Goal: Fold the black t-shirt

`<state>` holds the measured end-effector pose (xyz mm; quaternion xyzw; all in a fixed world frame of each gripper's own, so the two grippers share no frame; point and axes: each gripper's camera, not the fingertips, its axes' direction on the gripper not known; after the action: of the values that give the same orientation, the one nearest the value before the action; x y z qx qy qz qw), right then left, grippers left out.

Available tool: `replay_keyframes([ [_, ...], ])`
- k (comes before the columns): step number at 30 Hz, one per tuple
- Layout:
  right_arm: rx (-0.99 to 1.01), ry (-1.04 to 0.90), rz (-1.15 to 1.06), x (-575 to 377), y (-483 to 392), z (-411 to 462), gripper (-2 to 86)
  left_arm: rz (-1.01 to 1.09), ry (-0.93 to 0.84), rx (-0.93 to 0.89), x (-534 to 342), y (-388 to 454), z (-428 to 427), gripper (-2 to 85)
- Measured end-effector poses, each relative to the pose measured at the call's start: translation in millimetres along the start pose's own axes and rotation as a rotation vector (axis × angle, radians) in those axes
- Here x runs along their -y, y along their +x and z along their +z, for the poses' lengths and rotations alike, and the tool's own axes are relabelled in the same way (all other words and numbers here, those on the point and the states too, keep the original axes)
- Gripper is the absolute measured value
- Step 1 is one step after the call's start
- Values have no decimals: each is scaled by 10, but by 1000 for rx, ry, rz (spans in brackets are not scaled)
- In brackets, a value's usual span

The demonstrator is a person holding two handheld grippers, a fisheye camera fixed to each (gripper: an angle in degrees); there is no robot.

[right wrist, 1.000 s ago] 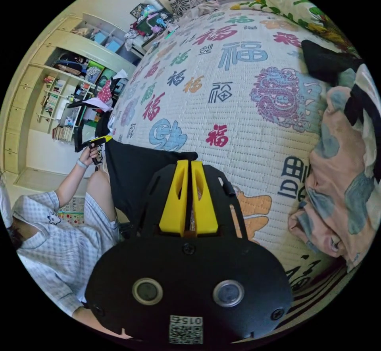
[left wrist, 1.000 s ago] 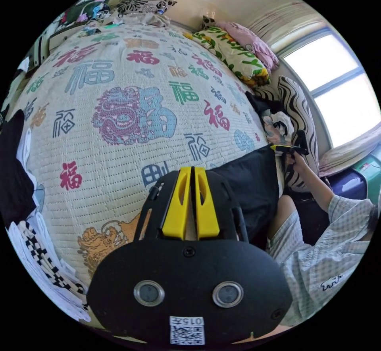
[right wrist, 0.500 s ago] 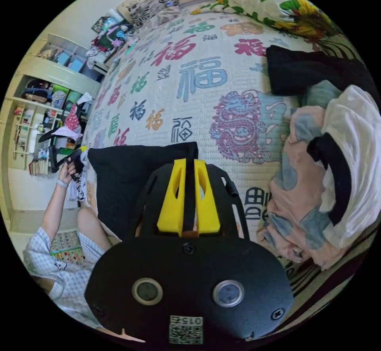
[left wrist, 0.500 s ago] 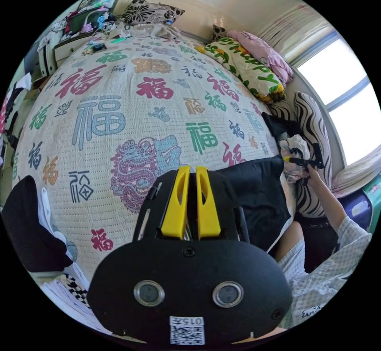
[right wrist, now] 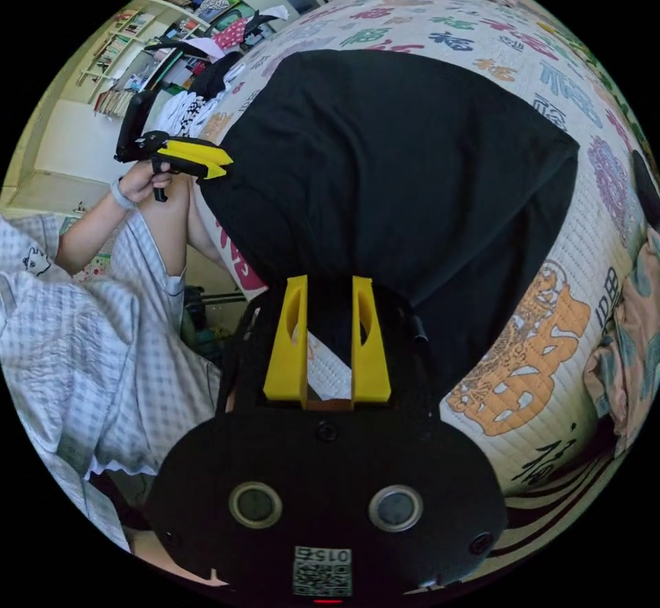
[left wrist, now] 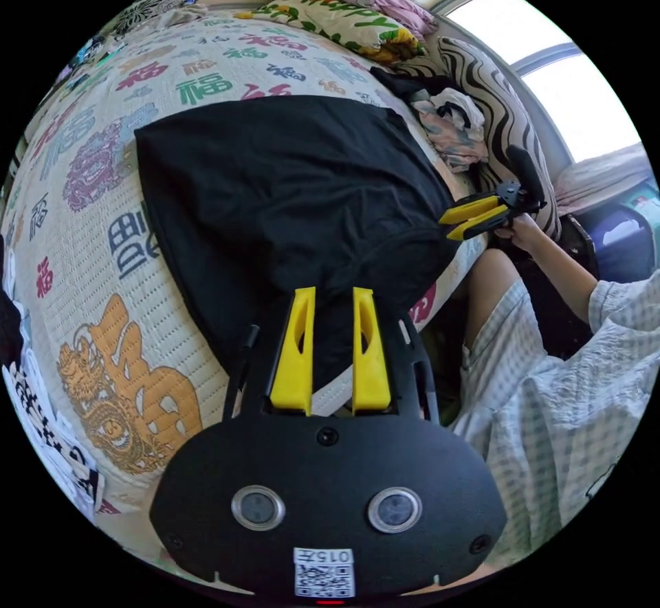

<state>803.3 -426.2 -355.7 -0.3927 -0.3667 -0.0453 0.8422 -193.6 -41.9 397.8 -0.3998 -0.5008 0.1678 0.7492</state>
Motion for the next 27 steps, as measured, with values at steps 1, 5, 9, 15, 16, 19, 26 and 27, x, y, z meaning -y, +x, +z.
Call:
replay_keyframes([
  [1, -21, -17, -1, 19, -20, 97, 77, -16, -6, 38, -29, 9, 83, 62],
  [5, -98, 2, 8, 71, 0, 248, 44, -24, -19, 76, -75, 1, 183, 11],
  [9, -29, 50, 19, 36, 29, 112, 26, -10, 32, 25, -182, 62, -48, 1],
  [15, -4, 50, -25, -26, -24, 70, 27, 46, -5, 30, -428, 214, -18, 2],
  [16, -10, 13, -20, 15, 5, 194, 32, 28, -38, 22, -448, 175, 113, 4],
  [19, 15, -52, 21, 114, 126, 472, 44, -33, -128, 30, -470, 25, 384, 14],
  [26, 93, 201, 171, 85, 609, -25, 43, -22, -36, 11, -276, -290, -327, 55],
  [27, 83, 283, 196, 144, 731, -155, 39, -20, 14, 33, -217, -329, -420, 55],
])
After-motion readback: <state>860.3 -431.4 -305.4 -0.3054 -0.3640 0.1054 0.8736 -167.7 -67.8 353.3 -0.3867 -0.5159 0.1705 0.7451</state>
